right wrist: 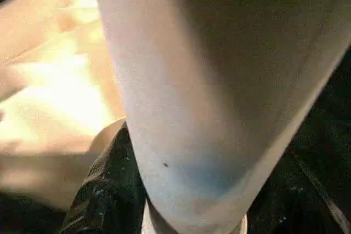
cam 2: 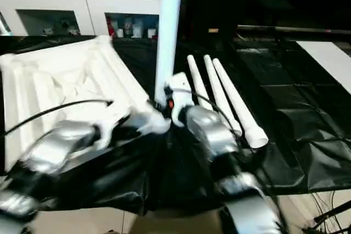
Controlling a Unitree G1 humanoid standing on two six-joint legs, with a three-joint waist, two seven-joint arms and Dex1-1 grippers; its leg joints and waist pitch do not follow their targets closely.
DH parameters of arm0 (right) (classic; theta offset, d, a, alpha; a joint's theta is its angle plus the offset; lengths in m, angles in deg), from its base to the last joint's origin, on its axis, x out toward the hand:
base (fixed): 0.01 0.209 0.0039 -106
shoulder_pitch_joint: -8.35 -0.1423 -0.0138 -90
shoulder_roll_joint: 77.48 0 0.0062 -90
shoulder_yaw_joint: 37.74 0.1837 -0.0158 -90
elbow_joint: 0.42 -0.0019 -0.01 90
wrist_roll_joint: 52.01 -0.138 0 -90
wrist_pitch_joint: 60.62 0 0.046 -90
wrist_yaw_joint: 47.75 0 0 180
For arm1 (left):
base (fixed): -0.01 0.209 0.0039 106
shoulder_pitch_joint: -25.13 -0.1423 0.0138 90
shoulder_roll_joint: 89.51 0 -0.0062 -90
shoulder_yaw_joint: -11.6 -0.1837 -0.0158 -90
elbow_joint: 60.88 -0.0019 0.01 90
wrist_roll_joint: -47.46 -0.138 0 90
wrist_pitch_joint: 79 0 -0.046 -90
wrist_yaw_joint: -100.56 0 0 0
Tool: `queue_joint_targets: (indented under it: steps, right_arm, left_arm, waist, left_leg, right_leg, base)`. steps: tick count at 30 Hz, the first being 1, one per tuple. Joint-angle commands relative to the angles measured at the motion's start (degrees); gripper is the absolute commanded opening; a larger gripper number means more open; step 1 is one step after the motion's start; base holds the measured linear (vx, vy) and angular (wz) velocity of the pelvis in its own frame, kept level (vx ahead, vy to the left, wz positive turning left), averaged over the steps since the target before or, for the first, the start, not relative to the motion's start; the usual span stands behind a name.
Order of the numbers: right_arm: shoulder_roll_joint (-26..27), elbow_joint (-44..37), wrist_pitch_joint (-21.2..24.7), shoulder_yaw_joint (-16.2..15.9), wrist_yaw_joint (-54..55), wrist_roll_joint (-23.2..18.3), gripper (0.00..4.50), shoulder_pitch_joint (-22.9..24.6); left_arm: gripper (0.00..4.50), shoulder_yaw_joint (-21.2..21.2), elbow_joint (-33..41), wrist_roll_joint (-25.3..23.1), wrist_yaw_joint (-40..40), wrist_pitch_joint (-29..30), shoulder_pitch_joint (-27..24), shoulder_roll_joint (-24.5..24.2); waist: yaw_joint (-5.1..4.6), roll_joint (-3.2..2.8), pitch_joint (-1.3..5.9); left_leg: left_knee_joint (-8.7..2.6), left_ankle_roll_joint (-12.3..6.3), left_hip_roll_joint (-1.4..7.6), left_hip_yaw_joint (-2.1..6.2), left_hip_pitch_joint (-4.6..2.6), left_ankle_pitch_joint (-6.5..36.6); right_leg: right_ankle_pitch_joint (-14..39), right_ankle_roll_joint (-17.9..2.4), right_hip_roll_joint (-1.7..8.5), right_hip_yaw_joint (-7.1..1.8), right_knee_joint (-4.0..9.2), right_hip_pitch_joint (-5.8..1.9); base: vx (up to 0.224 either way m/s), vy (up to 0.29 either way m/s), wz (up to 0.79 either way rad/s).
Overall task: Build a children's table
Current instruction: Rotate table base
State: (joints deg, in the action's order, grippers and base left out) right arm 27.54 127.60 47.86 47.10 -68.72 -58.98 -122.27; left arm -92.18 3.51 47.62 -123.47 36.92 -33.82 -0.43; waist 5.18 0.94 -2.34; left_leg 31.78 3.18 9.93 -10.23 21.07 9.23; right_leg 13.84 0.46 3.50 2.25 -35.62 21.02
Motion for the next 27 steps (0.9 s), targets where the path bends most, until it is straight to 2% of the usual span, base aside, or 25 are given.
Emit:
queue_joint_targets:
  steps: [1, 3, 4, 8, 9, 11, 12, 17, 19, 22, 23, 24, 26, 27]
  right_arm:
    - [0.6, 6.3, 4.3, 0.2, 3.1, 0.4, 1.86, 2.2]
    - [2.2, 8.8, 4.6, 0.8, 6.1, 0.4, 1.86, 0.6]
    - [3.3, 10.3, 5.1, 1.6, 8.2, -0.1, 1.86, -0.4]
    - [7.3, 15.6, 4.5, 4.5, 14.2, -1.0, 1.86, -4.0]
    - [8.1, 16.2, 3.8, 4.7, 15.5, -0.7, 1.86, -4.6]
    - [8.9, 17.1, 3.2, 5.6, 17.3, -0.9, 1.86, -5.3]
    - [9.8, 18.2, 2.5, 6.4, 18.7, -1.1, 1.86, -6.3]
    - [10.6, 20.0, 1.0, 6.5, 19.5, 0.0, 1.86, -7.8]
    - [10.7, 21.1, 0.1, 6.8, 19.4, 0.5, 1.86, -8.5]
    - [11.1, 21.8, -1.0, 8.2, 18.1, -0.5, 1.86, -9.0]
    - [11.2, 21.8, -1.2, 8.5, 18.0, -0.8, 1.86, -9.0]
    - [11.2, 22.0, -1.4, 8.9, 18.1, -1.0, 2.21, -9.2]
    - [11.2, 21.8, -1.9, 8.6, 16.7, -0.9, 2.21, -9.5]
    - [11.2, 21.4, -1.9, 8.2, 15.7, -0.8, 2.59, -9.7]
  left_arm:
    - [0.00, 4.0, -2.4, 0.5, 7.1, 0.3, 1.4, 1.7]
    - [0.00, 4.4, -4.6, 0.1, 10.2, 1.4, 3.1, 3.6]
    - [0.00, 4.3, -5.7, -0.3, 11.5, 1.7, 4.1, 4.6]
    - [0.00, 4.0, -9.2, -1.6, 16.4, 2.2, 7.4, 8.0]
    - [0.00, 4.3, -10.1, -1.6, 17.5, 2.2, 8.3, 9.0]
    - [0.00, 4.5, -10.9, -1.6, 18.5, 2.2, 9.1, 9.8]
    - [0.00, 4.9, -11.9, -1.3, 19.8, 2.1, 9.9, 10.8]
    - [0.00, 4.9, -12.4, -1.2, 20.2, 1.9, 9.9, 11.2]
    - [0.00, 5.2, -12.9, -1.2, 20.2, 1.8, 9.9, 11.1]
    - [0.00, 5.4, -13.4, -1.2, 20.1, 1.5, 10.0, 11.0]
    - [0.00, 5.4, -13.5, -1.2, 20.1, 1.5, 10.1, 10.9]
    - [0.00, 5.5, -13.7, -1.2, 20.1, 1.4, 10.1, 10.9]
    - [0.00, 5.5, -13.9, -1.2, 20.0, 1.2, 10.2, 10.8]
    - [0.00, 5.4, -13.8, -1.2, 19.8, 1.1, 10.2, 10.7]
  waist:
    - [-0.45, 0.00, 1.57]
    - [-0.30, -0.08, 1.71]
    - [-0.44, -0.08, 1.74]
    - [-0.23, -0.01, 2.01]
    - [-0.19, 0.16, 2.14]
    - [-0.07, 0.08, 2.28]
    - [0.05, 0.02, 2.39]
    - [0.32, 0.05, 2.91]
    - [0.37, -0.02, 2.67]
    - [0.19, -0.16, 2.44]
    - [0.15, -0.16, 2.46]
    - [0.10, -0.15, 2.48]
    - [0.12, -0.25, 2.55]
    - [0.08, -0.16, 2.51]
  left_leg:
    - [-4.24, 4.08, 3.51, 1.98, -1.86, 24.5]
    - [-4.33, 3.94, 3.65, 1.85, -1.92, 23.8]
    - [-4.55, 3.92, 3.58, 1.86, -1.51, 22.8]
    - [-4.34, 3.74, 3.57, 1.54, -1.57, 20.4]
    - [-4.33, 3.32, 3.60, 1.39, -1.30, 18.4]
    - [-4.14, 2.75, 3.44, 1.16, -1.23, 16.2]
    - [-4.05, 2.24, 3.48, 1.16, -1.05, 14.6]
    - [-3.42, 0.25, 3.37, 1.07, -0.61, 8.0]
    - [-3.47, -0.20, 3.37, 0.95, -0.61, 9.0]
    - [-3.93, 1.08, 3.63, 1.14, -0.82, 13.0]
    - [-3.97, 1.29, 3.65, 1.12, -0.90, 13.5]
    - [-4.04, 1.56, 3.67, 1.18, -0.88, 13.8]
    - [-4.05, 1.76, 3.69, 1.21, -0.91, 13.7]
    - [-4.05, 1.67, 3.63, 1.18, -0.72, 13.3]
  right_leg:
    - [27.9, -6.5, 5.55, -3.19, 6.88, 1.03]
    - [24.4, -6.9, 5.39, -3.21, 6.70, 0.97]
    - [22.2, -7.2, 5.24, -3.10, 6.39, 0.62]
    - [16.8, -7.8, 5.29, -3.17, 6.08, 0.47]
    - [13.8, -8.0, 5.23, -3.15, 5.76, 0.15]
    - [10.8, -8.3, 5.16, -3.10, 5.55, -0.06]
    - [8.1, -8.4, 5.12, -3.02, 5.25, -0.41]
    - [-2.8, -9.3, 4.89, -2.64, 4.13, -1.20]
    - [-1.5, -9.6, 5.02, -2.64, 4.43, -1.14]
    - [5.4, -9.2, 5.11, -2.71, 4.96, -0.95]
    - [6.1, -9.0, 5.08, -2.74, 5.02, -0.88]
    - [6.4, -8.8, 5.05, -2.75, 5.02, -0.88]
    - [5.9, -8.6, 5.04, -2.74, 4.95, -0.85]
    - [5.1, -8.7, 5.09, -2.77, 4.91, -0.95]
  base:
    - [0.000, 0.000, 0.00]
    - [0.000, 0.000, 0.00]
    - [0.000, 0.000, 0.00]
    - [0.000, 0.000, 0.00]
    - [0.000, 0.000, 0.00]
    - [0.000, 0.000, 0.00]
    - [0.000, 0.000, 0.00]
    - [0.022, -0.001, 0.00]
    - [0.000, 0.000, 0.00]
    - [0.000, 0.000, 0.00]
    - [0.000, 0.000, 0.00]
    - [0.000, 0.000, 0.00]
    - [0.000, 0.000, 0.00]
    - [0.000, 0.000, 0.00]
